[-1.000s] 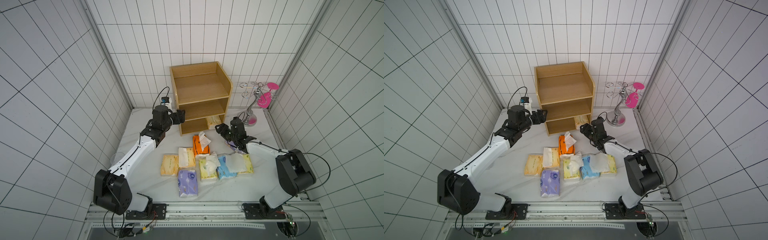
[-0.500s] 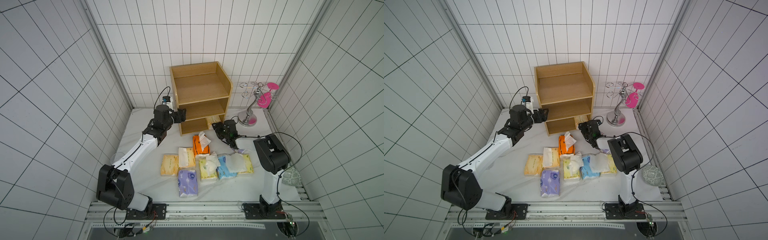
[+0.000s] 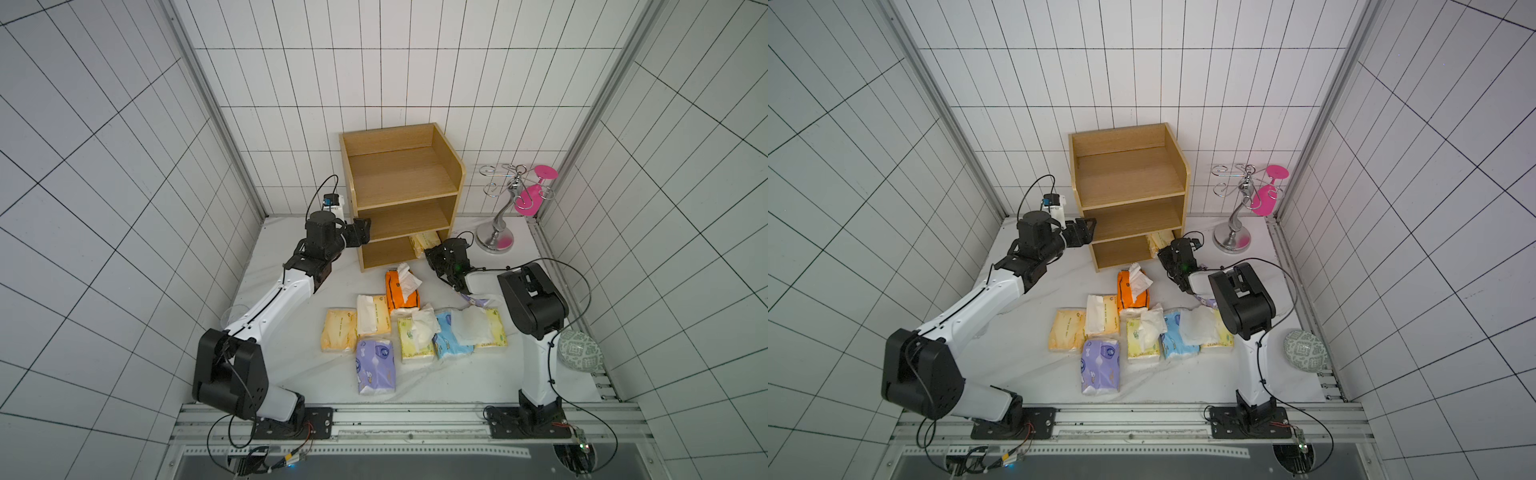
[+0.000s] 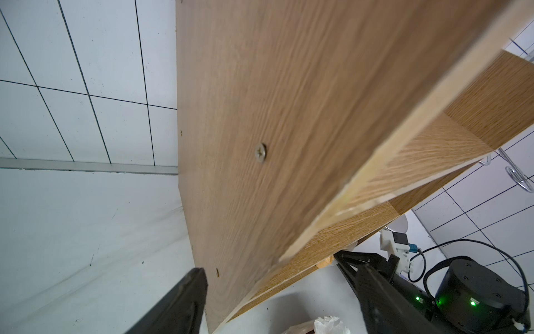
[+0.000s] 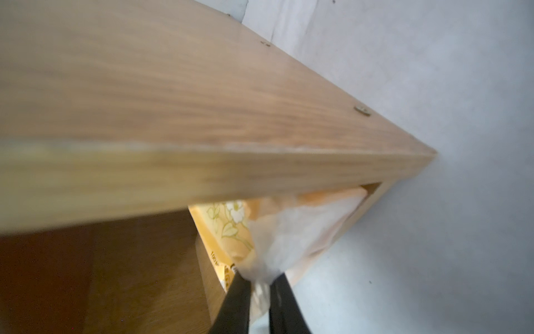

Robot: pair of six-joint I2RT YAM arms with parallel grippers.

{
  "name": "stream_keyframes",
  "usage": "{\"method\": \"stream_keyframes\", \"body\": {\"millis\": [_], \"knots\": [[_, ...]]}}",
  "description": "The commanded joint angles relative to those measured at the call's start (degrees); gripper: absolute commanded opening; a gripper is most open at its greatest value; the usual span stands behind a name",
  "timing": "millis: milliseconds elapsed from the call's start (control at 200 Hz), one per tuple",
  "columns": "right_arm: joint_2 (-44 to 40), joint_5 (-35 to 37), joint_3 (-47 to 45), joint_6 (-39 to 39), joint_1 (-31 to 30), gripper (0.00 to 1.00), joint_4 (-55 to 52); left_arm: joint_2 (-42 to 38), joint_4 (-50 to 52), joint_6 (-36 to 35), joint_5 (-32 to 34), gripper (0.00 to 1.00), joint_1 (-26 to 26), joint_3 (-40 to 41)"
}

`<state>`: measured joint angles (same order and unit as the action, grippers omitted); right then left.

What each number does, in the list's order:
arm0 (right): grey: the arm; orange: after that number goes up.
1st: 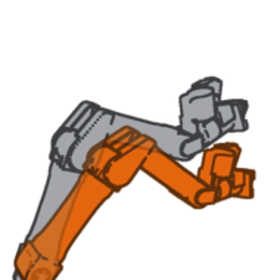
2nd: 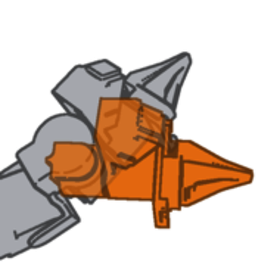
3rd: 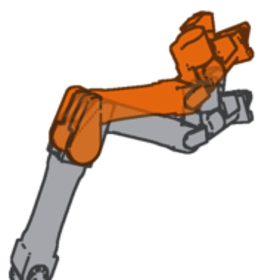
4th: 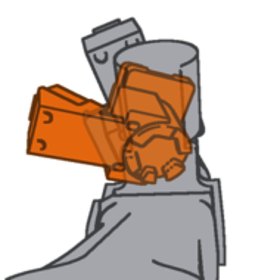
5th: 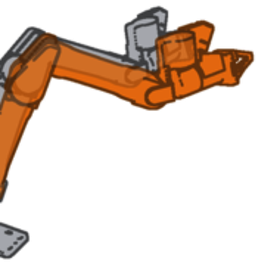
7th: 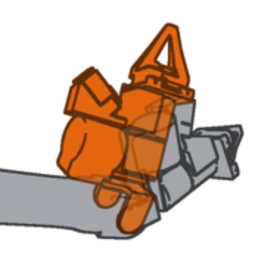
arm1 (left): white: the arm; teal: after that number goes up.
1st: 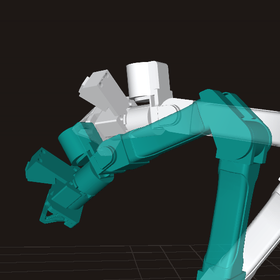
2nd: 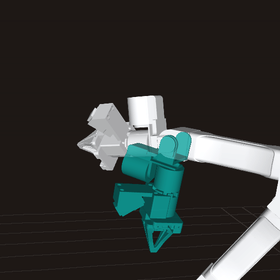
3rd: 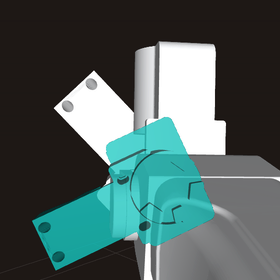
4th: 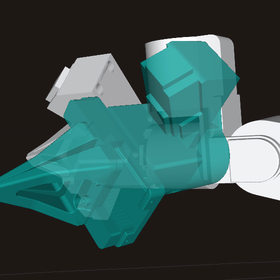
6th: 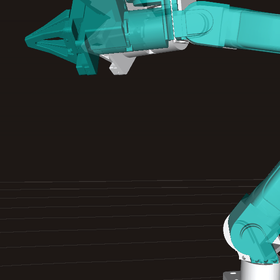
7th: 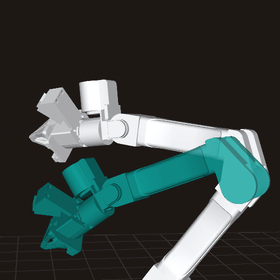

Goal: Remove the tissue boxes from the shelf
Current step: Pick up a box of tissues from the shelf, then place the box of tissues at the center of the board.

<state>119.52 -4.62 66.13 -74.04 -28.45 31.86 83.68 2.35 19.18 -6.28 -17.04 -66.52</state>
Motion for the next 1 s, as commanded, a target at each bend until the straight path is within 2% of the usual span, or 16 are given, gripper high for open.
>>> {"method": "stream_keyframes", "body": {"millis": [0,150,630,880,994], "knots": [[-3.0,0.6,-0.3,1.3,-0.1,0.08,-1.4,-0.3,-0.6,0.5,-1.2,0.85,0.2,0.0],[-6.2,-0.5,-2.5,2.4,-1.7,0.00,-4.0,-1.0,0.8,2.1,-2.0,0.85,0.1,-0.7],[-21.6,5.9,-17.3,3.9,-9.1,0.00,-11.4,-5.5,5.8,2.4,-1.6,0.85,-2.7,-1.6],[-28.5,6.3,-26.2,4.6,-10.9,0.00,-12.3,-8.7,8.1,0.9,0.4,0.85,-3.3,-1.7],[-30.1,6.2,-29.2,5.0,-11.2,0.13,-11.7,-9.1,9.6,0.5,1.5,0.86,-3.2,-2.7]]}}
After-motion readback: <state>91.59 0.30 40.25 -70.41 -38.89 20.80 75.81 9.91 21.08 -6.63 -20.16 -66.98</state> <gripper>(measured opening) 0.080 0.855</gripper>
